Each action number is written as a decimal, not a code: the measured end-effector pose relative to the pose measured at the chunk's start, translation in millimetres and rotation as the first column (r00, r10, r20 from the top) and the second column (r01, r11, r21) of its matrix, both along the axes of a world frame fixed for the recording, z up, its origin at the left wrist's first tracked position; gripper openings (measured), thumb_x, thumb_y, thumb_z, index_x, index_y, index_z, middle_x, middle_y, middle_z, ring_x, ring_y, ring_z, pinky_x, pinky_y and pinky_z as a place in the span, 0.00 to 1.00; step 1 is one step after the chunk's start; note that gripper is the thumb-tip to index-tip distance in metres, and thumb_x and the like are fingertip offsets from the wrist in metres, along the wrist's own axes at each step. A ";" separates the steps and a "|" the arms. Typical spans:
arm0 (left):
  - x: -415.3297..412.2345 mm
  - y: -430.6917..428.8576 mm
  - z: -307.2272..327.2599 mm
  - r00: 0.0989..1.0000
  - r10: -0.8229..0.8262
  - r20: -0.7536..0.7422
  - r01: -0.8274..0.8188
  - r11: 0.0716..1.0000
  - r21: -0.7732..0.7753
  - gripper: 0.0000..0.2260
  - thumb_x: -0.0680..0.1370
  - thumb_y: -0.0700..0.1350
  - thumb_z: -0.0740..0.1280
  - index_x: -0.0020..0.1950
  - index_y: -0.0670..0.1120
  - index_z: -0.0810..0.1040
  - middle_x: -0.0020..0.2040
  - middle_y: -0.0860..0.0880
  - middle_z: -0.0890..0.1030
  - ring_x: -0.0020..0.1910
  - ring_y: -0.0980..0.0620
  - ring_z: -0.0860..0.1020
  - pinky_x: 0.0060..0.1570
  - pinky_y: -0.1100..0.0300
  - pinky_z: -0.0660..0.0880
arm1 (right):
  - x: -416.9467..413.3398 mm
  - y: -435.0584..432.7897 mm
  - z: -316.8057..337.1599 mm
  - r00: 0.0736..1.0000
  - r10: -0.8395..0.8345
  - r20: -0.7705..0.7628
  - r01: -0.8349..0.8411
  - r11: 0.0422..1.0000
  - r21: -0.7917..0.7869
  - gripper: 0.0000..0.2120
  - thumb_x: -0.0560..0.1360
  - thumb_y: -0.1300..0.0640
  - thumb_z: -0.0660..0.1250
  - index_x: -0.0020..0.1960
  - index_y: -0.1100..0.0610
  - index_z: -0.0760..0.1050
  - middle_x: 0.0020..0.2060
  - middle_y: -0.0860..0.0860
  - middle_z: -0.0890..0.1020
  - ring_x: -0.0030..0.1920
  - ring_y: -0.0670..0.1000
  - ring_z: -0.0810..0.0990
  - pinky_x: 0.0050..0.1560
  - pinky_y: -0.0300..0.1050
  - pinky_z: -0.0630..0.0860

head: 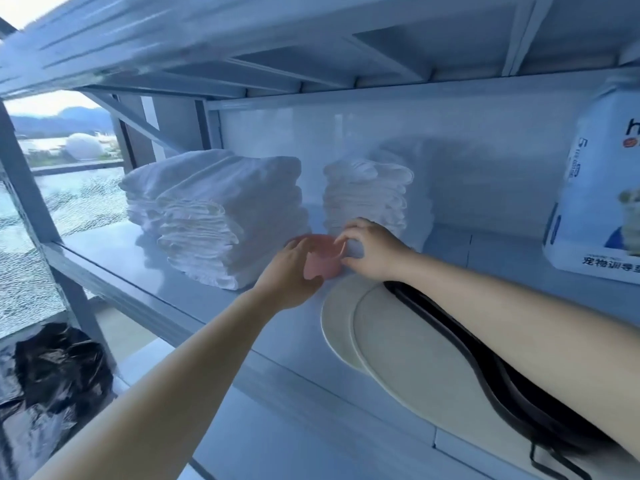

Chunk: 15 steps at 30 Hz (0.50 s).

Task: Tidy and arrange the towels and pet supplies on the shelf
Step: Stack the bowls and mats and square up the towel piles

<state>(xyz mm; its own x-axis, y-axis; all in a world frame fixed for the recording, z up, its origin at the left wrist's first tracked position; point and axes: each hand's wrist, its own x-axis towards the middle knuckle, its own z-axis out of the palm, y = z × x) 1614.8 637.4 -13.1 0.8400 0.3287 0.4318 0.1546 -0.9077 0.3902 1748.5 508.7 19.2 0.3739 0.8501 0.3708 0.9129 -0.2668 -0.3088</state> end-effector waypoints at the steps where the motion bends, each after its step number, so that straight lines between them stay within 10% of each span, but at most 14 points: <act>1: 3.7 3.1 -1.2 1.000 0.010 -0.013 -0.010 1.000 0.003 0.27 0.72 0.41 0.69 0.70 0.49 0.66 0.65 0.49 0.72 0.65 0.49 0.68 0.58 0.65 0.62 | 3.2 5.2 -1.9 1.000 -0.012 -0.009 0.011 1.000 -0.021 0.17 0.71 0.58 0.70 0.59 0.54 0.76 0.63 0.51 0.70 0.64 0.51 0.70 0.64 0.41 0.66; 7: 25.0 25.7 -11.0 0.983 0.112 -0.145 -0.109 0.994 0.030 0.27 0.73 0.43 0.66 0.71 0.49 0.63 0.67 0.45 0.71 0.64 0.43 0.70 0.58 0.50 0.72 | 16.3 21.8 -12.7 0.996 -0.085 -0.016 0.081 0.984 -0.160 0.23 0.71 0.62 0.68 0.65 0.55 0.72 0.65 0.53 0.70 0.65 0.53 0.70 0.63 0.39 0.64; 15: 13.6 31.0 -3.5 0.989 0.064 -0.137 -0.043 0.987 0.152 0.13 0.74 0.49 0.68 0.58 0.51 0.76 0.52 0.47 0.80 0.51 0.43 0.77 0.42 0.56 0.71 | 4.1 21.8 -19.7 0.996 -0.087 0.017 0.089 0.992 -0.090 0.11 0.70 0.62 0.71 0.52 0.55 0.79 0.50 0.50 0.72 0.51 0.52 0.75 0.53 0.43 0.72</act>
<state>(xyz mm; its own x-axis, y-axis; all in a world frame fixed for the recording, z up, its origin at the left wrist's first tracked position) 1628.3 668.4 -16.6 0.8787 0.3161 0.3578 0.2484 -0.9427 0.2230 1752.6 530.5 -0.5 0.4442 0.8444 0.2995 0.8886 -0.3725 -0.2677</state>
